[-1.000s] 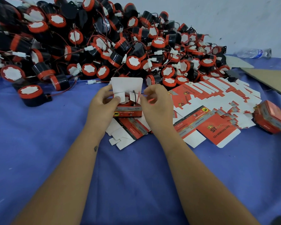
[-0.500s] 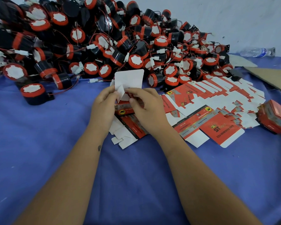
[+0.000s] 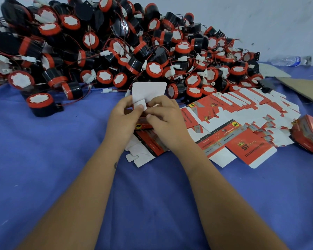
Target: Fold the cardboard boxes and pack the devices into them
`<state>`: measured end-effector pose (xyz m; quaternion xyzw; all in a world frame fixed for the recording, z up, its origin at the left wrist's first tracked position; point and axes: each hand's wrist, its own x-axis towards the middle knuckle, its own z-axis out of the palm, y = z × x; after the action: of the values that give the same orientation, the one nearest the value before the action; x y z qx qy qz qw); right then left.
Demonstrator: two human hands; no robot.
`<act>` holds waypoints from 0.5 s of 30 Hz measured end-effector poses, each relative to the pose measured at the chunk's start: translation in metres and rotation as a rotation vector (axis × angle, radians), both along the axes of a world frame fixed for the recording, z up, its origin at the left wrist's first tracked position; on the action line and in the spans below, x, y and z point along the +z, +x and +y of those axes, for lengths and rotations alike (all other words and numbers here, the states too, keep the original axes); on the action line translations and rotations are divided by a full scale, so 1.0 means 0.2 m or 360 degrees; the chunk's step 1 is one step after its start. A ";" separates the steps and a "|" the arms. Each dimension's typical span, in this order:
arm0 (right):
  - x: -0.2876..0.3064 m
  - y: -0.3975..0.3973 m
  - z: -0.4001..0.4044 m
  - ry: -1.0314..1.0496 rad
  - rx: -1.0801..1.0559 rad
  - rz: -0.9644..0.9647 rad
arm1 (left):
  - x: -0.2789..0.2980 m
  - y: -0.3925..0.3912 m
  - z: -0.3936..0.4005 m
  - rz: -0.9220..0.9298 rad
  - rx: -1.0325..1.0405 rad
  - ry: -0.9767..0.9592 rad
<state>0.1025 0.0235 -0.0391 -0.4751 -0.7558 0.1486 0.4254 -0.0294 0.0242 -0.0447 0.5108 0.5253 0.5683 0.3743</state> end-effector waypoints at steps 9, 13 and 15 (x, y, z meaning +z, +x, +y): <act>0.03 0.04 -0.02 -0.0395 -0.0124 0.0879 | -0.01 -0.02 0.01 0.0167 0.0084 0.0006; 0.02 0.05 0.03 -0.0249 -0.0165 0.0714 | -0.01 -0.02 0.01 0.0172 0.0061 0.0101; 0.01 0.06 0.03 -0.0075 -0.0128 0.0441 | -0.01 -0.02 0.01 0.0209 0.0110 0.0182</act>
<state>0.1154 0.0296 -0.0367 -0.4896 -0.6665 0.2133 0.5202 -0.0337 0.0257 -0.0470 0.5492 0.5325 0.5753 0.2895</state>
